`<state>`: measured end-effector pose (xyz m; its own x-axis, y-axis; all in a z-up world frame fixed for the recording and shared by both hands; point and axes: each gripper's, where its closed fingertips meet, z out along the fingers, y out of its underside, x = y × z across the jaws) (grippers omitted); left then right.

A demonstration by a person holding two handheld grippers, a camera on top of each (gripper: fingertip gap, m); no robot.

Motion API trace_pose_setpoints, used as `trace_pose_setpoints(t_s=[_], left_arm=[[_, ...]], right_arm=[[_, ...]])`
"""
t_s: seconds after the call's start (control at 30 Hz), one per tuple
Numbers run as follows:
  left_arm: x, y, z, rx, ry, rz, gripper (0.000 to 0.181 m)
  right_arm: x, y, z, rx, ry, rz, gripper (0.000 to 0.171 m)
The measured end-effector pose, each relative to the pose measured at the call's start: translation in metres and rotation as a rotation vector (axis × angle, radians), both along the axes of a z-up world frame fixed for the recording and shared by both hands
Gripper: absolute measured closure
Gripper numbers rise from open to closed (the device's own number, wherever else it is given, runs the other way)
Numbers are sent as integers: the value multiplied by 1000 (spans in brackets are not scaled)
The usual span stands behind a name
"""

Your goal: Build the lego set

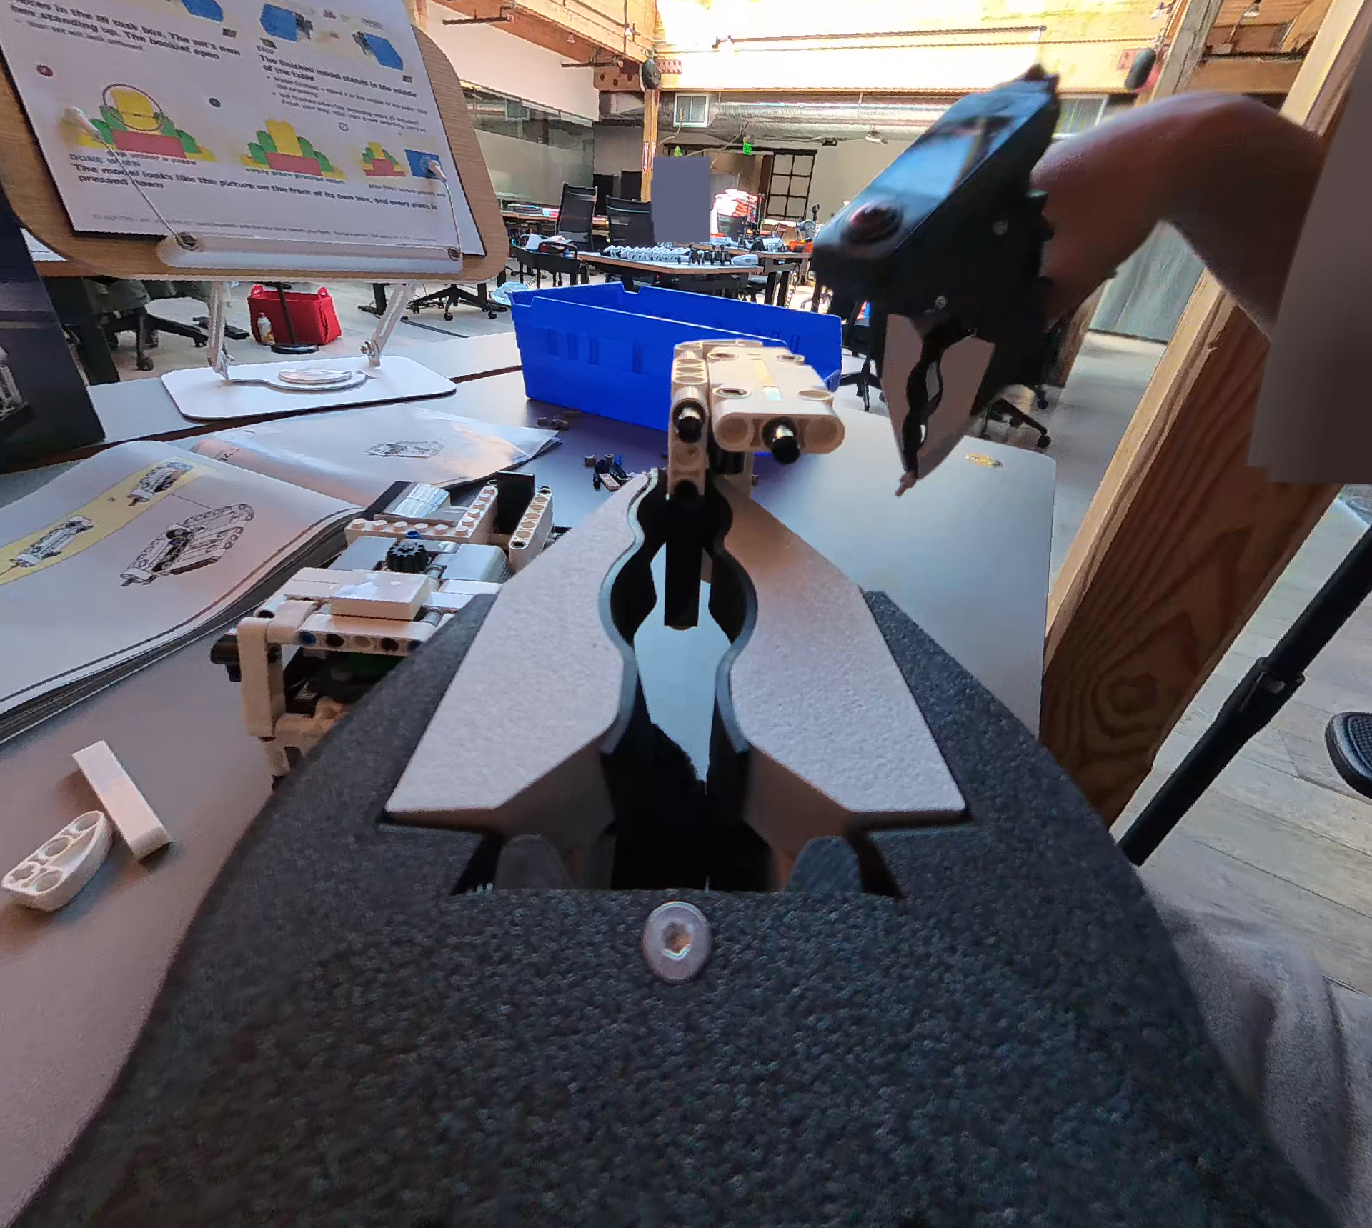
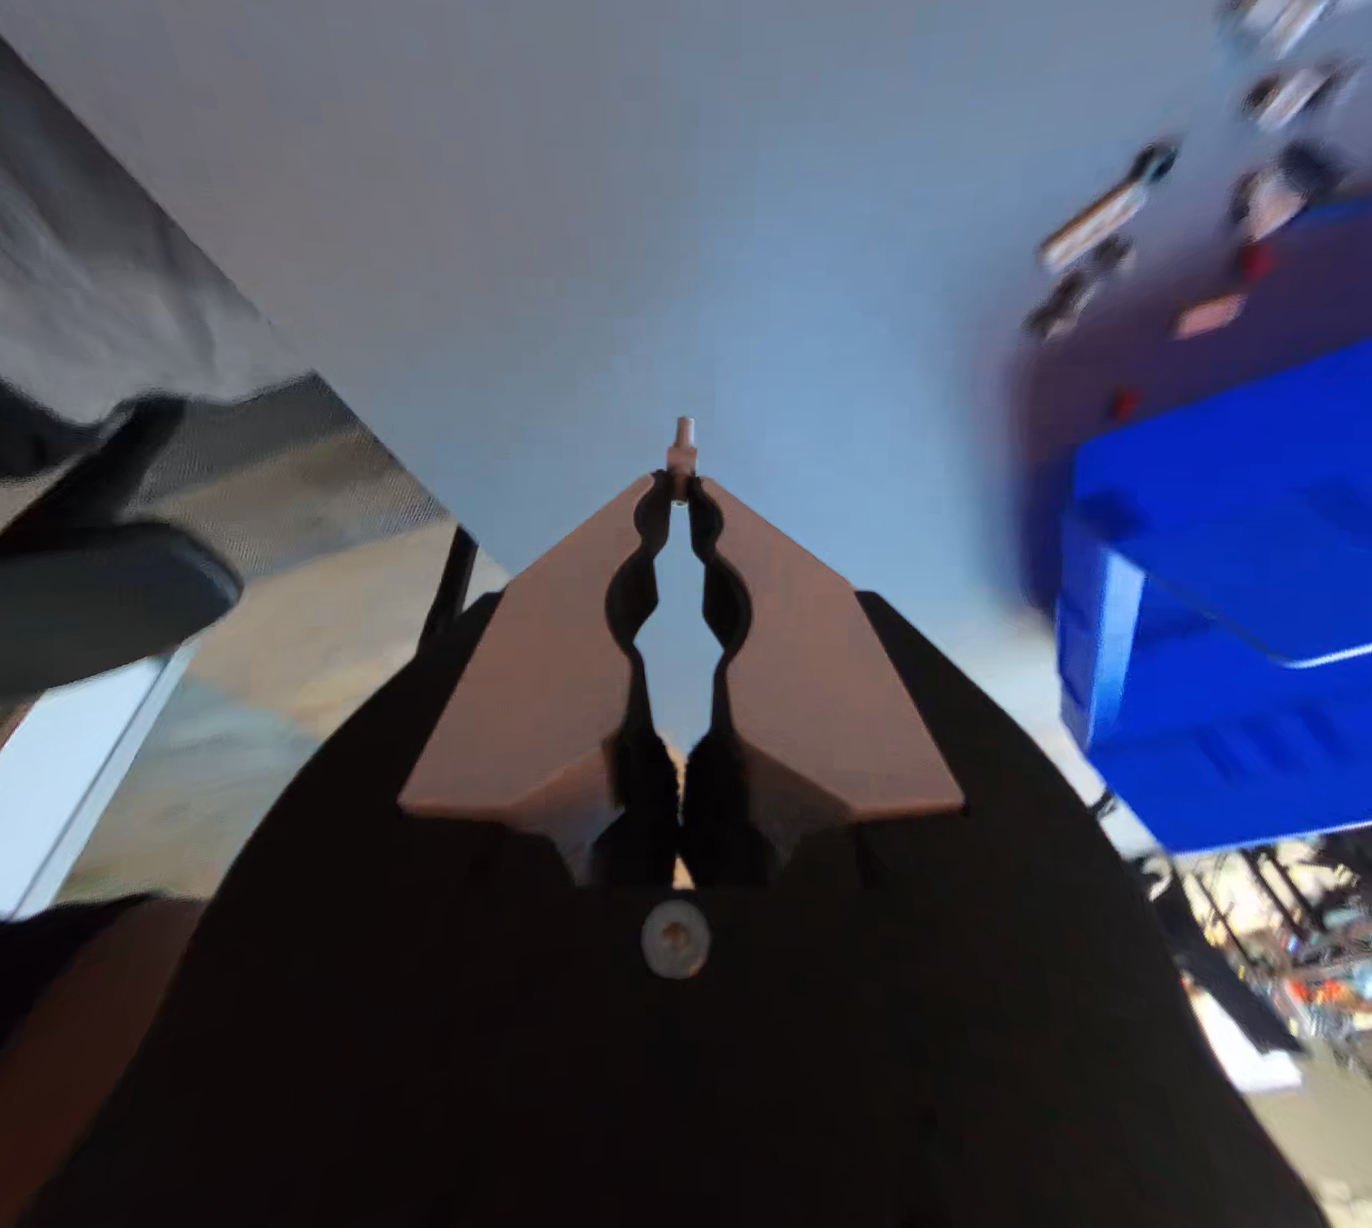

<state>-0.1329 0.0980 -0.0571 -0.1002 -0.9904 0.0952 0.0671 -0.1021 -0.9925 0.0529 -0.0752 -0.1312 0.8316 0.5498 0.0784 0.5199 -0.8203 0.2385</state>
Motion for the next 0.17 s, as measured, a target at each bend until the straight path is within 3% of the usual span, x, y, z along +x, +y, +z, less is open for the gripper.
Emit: trace_pose_setpoints(t_s=[0.03, 0.17], left_arm=[[0, 0, 0, -3, -1, 0, 176], [-1, 1, 0, -2, 1, 1, 175]], right_arm=[[6, -10, -1, -93, -4, -28, 167], [30, -35, -13, -333, -112, -20, 167]])
